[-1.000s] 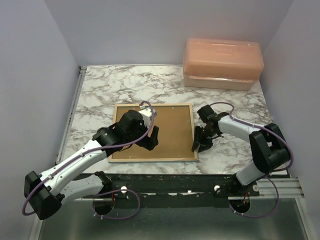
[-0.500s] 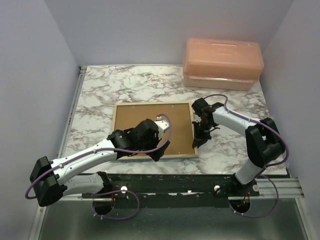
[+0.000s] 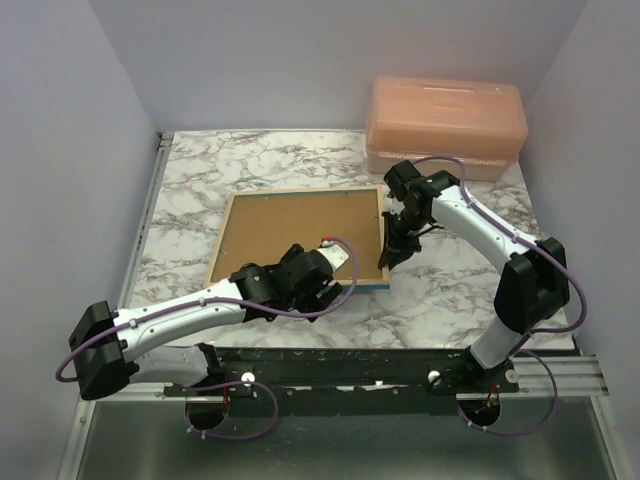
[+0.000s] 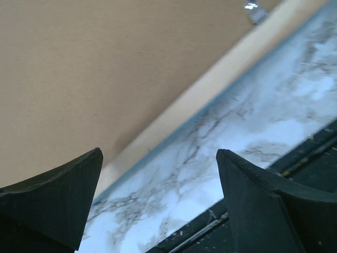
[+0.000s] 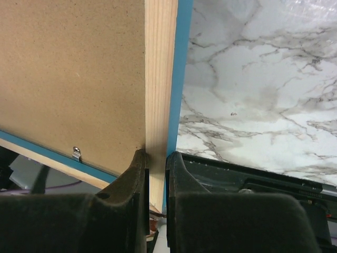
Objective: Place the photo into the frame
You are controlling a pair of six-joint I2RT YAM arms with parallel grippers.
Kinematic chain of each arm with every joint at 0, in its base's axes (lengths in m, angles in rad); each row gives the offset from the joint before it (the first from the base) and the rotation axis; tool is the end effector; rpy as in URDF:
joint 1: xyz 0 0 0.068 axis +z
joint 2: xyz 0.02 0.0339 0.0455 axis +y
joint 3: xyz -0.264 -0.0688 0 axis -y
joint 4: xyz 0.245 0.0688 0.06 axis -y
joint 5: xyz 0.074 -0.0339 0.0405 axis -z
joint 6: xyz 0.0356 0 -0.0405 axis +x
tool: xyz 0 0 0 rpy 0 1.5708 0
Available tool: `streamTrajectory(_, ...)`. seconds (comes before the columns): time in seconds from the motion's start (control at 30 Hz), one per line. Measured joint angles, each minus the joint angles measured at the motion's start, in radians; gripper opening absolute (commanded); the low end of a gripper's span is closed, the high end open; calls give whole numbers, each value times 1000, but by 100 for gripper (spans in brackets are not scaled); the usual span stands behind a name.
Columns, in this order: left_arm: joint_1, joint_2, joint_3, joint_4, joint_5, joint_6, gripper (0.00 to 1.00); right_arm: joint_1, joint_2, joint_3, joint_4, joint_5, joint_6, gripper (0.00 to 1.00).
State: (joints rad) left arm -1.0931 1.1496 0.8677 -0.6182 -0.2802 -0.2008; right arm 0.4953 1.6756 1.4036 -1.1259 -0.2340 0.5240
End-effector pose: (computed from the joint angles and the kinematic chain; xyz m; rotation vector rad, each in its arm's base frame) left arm 0.1151 -0.2009 0.2591 0.9425 2.2477 -0.2374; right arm 0.2762 0.1586 0.2610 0.0128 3.0733 0.4452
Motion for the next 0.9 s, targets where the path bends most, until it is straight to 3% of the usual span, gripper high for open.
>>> streamTrajectory(0.2,0,114,38,-42,-207,-9,80,0,1,24,-54,-42,0,0)
streamTrajectory(0.37,-6,175,56,-65,-275,-3,69,0,1,38,-52,-54,0,0)
streamTrajectory(0.53,-9,203,72,-68,-336,12,51,-7,1,37,-44,-76,11,0)
streamTrajectory(0.7,-15,192,73,-80,-372,53,24,-12,1,37,-19,-91,18,2)
streamTrajectory(0.9,-16,118,67,-79,-407,113,0,-13,1,38,5,-126,29,13)
